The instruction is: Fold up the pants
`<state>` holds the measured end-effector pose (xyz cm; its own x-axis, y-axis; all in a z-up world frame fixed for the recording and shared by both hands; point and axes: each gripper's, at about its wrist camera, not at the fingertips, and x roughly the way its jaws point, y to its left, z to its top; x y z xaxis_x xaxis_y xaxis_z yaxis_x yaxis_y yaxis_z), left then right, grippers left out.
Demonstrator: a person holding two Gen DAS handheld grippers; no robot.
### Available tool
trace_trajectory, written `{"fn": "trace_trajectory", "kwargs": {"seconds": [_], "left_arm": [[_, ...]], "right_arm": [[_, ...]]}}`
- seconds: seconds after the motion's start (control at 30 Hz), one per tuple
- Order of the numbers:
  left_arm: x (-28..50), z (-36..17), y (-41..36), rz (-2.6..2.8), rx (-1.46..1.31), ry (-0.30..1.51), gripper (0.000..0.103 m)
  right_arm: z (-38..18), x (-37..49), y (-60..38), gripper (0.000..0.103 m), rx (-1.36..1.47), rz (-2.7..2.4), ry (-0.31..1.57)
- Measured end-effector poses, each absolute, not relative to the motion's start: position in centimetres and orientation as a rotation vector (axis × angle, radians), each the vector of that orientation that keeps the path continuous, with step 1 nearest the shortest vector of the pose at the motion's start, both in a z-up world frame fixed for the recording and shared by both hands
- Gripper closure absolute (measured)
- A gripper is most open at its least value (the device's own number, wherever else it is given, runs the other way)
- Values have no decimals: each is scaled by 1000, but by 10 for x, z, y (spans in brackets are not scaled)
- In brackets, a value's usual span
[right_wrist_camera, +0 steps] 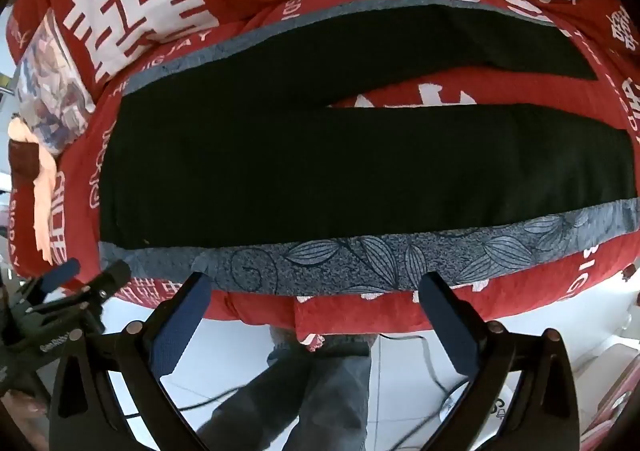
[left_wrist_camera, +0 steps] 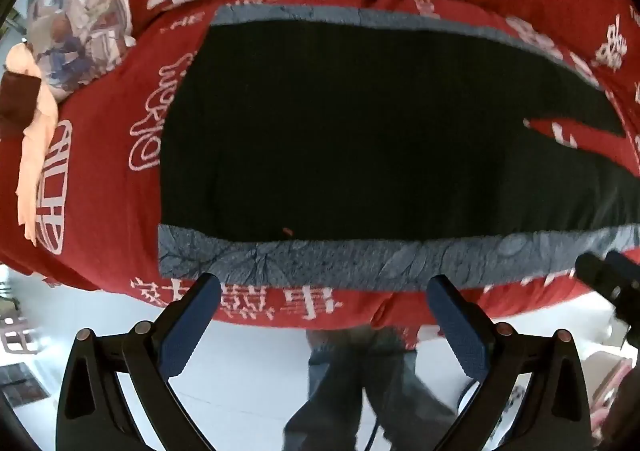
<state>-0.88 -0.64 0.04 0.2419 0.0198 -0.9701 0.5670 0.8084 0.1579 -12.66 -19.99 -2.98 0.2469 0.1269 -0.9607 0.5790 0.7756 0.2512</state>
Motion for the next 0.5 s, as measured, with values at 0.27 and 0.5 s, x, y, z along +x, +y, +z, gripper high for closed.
{"fn": "trace_trajectory", "kwargs": {"seconds": [0.27, 0.5], "left_arm": [[-4, -30, 26, -456, 517, 1425, 0], [0, -33, 43, -441, 538, 1450, 0]], "right_arm": [[-24, -125, -187, 0, 699, -234, 1338], [-24, -119, -187, 0, 694, -364, 1334]]}}
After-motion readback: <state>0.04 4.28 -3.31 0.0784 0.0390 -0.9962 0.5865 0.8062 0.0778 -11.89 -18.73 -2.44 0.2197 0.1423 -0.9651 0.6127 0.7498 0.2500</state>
